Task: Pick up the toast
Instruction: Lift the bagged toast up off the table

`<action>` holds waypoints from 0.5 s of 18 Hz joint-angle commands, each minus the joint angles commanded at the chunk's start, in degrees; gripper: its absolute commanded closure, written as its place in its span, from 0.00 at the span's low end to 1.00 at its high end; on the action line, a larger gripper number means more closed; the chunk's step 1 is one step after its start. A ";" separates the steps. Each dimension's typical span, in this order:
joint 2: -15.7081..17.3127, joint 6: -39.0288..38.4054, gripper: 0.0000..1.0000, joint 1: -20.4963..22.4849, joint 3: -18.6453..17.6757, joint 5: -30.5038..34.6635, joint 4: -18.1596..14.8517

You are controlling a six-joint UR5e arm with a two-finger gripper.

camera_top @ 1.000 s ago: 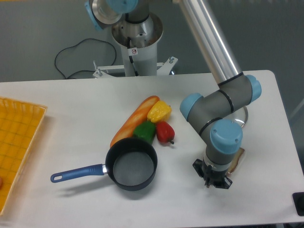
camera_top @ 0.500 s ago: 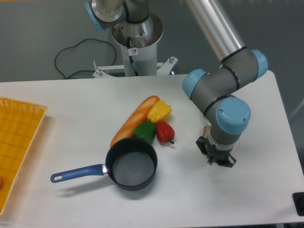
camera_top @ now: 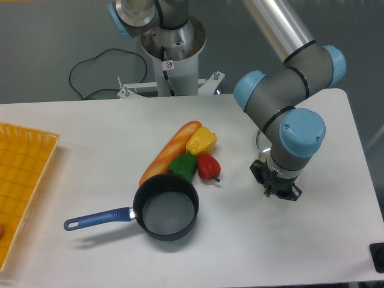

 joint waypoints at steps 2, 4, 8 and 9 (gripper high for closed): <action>-0.17 0.00 0.96 0.00 1.58 0.09 -2.37; -0.26 0.09 0.96 -0.09 2.20 0.00 -3.08; -0.26 0.09 0.96 -0.09 2.38 -0.70 -3.08; -0.26 0.09 0.96 -0.09 2.38 -0.70 -3.08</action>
